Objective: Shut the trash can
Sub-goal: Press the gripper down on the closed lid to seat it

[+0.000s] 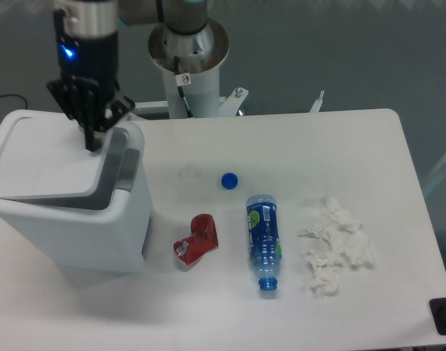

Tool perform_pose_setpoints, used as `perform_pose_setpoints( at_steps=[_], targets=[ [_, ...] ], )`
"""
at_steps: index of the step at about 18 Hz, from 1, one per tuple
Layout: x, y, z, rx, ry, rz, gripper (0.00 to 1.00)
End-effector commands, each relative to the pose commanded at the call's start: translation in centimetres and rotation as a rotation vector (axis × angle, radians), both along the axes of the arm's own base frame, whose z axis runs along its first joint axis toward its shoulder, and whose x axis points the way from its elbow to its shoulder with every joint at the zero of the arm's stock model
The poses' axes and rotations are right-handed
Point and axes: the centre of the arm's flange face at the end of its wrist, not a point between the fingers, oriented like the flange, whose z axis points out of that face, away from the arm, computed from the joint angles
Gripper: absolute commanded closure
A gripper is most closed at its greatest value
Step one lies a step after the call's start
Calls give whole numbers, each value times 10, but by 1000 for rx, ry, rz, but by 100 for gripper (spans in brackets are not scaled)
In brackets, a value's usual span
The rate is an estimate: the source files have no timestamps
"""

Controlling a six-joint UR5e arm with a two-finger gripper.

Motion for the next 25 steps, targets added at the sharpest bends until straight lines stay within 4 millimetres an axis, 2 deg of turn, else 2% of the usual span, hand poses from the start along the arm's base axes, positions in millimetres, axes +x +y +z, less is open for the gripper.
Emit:
perform_pose_setpoints(
  at_steps=[12,21,25],
  targets=[
    [-2,5,-15,-18,-18,-3,100],
    [2,6,-16,-19,-21,-10,100],
    [2,5,-25,-29,-28,-10,100]
  ],
)
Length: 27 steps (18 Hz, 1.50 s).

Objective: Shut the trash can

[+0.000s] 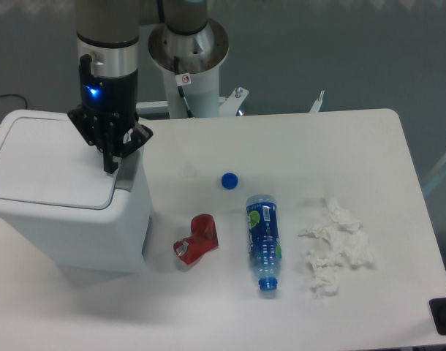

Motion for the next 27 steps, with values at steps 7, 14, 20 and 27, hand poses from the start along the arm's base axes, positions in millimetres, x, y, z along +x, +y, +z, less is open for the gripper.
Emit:
perform_pose_setpoints(
  at_steps=[7,14,20,27],
  targets=[
    [0,-1,-1,0,-2,1,100],
    [-3,2,27,63,-2,-4,37],
    [-78,-16,15,57,77,42,0],
    [-221,-81,-36,-99,169,20,0]
  ],
)
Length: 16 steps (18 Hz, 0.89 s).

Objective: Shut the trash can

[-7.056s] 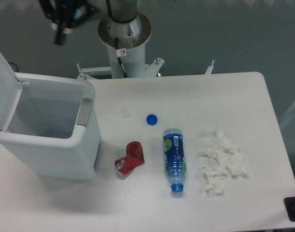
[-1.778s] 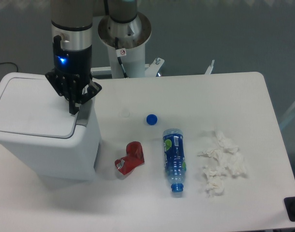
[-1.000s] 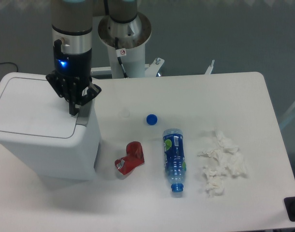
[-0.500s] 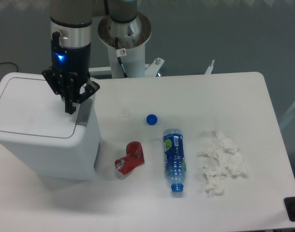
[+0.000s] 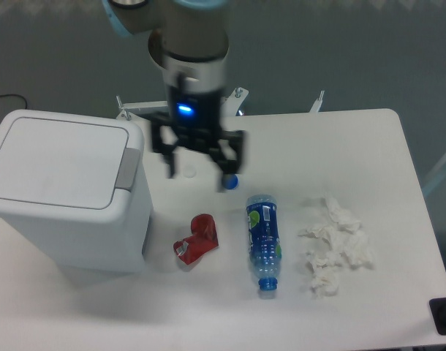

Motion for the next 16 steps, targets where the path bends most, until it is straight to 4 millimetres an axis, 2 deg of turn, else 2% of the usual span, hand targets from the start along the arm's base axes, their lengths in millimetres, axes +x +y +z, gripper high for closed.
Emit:
perform_pose_setpoints(
  at_steps=[4,7,12,14,16],
  targets=[
    [-57,-25,-46,-109,-4,-77,0],
    [-86,-34,-86,-209,-35,-159,0],
    [-129,-28,-145,-295,-86,-211,0],
    [-135,-29,-142,-301,-73,-205,0],
    [-133,-30,-144,-304,-78,-205,0]
  ],
)
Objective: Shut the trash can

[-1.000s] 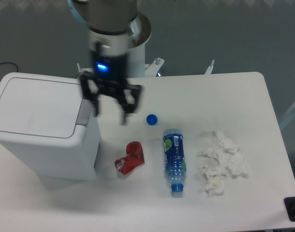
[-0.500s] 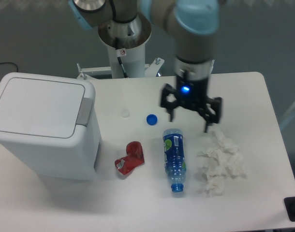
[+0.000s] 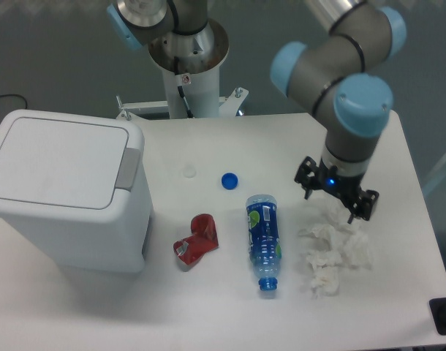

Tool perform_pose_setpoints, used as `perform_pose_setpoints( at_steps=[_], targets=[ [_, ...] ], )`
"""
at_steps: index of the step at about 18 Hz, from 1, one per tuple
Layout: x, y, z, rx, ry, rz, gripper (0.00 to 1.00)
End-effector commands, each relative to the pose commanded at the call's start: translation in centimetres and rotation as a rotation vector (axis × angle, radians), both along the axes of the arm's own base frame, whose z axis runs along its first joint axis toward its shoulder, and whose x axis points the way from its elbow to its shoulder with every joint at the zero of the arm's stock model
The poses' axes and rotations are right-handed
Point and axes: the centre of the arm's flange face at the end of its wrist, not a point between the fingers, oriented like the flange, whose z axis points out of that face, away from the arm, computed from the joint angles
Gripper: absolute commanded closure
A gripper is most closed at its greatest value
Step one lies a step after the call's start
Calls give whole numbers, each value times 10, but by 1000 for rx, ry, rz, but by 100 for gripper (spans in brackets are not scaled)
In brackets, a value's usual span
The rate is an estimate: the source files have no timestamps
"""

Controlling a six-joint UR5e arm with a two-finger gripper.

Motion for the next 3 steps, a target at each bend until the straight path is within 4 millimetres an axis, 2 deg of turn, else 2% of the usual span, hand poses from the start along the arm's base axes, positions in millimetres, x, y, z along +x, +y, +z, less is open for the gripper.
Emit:
perform_pose_setpoints(
  at_steps=[3],
  targets=[
    [2,0,1,-1,-3,0,0]
  ],
)
